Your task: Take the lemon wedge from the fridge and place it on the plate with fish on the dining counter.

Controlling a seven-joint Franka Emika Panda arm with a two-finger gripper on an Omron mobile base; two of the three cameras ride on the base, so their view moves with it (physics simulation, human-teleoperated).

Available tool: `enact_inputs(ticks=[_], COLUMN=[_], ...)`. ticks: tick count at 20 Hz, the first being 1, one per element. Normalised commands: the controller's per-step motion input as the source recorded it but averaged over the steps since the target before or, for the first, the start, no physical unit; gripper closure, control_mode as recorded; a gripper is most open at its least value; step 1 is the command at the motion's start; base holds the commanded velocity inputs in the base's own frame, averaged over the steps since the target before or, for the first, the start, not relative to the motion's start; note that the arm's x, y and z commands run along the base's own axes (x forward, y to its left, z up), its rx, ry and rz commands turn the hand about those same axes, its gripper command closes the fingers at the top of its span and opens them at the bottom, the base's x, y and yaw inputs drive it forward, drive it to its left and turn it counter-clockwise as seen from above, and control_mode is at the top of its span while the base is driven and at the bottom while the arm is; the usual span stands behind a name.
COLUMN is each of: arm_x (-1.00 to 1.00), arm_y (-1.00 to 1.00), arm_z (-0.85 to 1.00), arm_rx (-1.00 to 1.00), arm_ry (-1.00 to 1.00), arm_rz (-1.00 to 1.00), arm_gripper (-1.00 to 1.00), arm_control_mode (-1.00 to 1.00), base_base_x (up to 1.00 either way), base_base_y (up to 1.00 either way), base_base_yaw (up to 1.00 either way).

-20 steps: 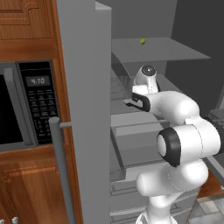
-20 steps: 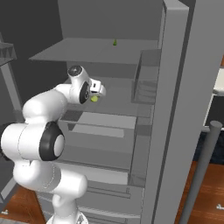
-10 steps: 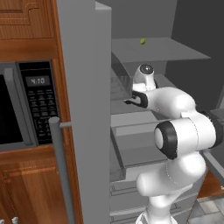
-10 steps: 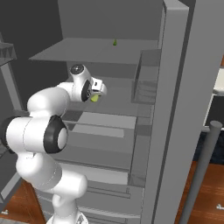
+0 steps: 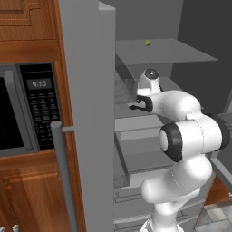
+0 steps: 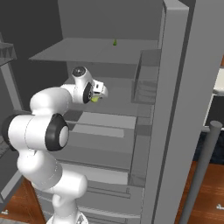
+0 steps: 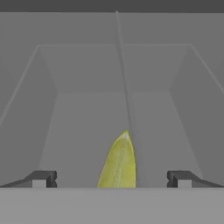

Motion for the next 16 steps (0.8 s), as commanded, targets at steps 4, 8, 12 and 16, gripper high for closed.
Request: enact_inputs(ticks=[4,8,12,16], arm_x=[0.01,0.01,0.01,0.00], arm_y=[-0.14,-0.10,0.00,0.01], arm_z=[-0.01,0.00,0.00,-0.01], arm_rx=[0.00,0.00,0.00,0.00], arm_ry=[0.00,0.03,0.00,0.00], arm_rz=[0.00,0.00,0.00,0.00], arm_gripper=[-1.00,-1.00,-1.00,-1.00], arm_control_mode=[-1.00,-1.00,-1.00,-1.00], base_base_x=[0.00,0.00,0.00,0.00], base_base_y=[0.00,0.00,0.00,0.00], base_base_yaw=[0.00,0.00,0.00,0.00])
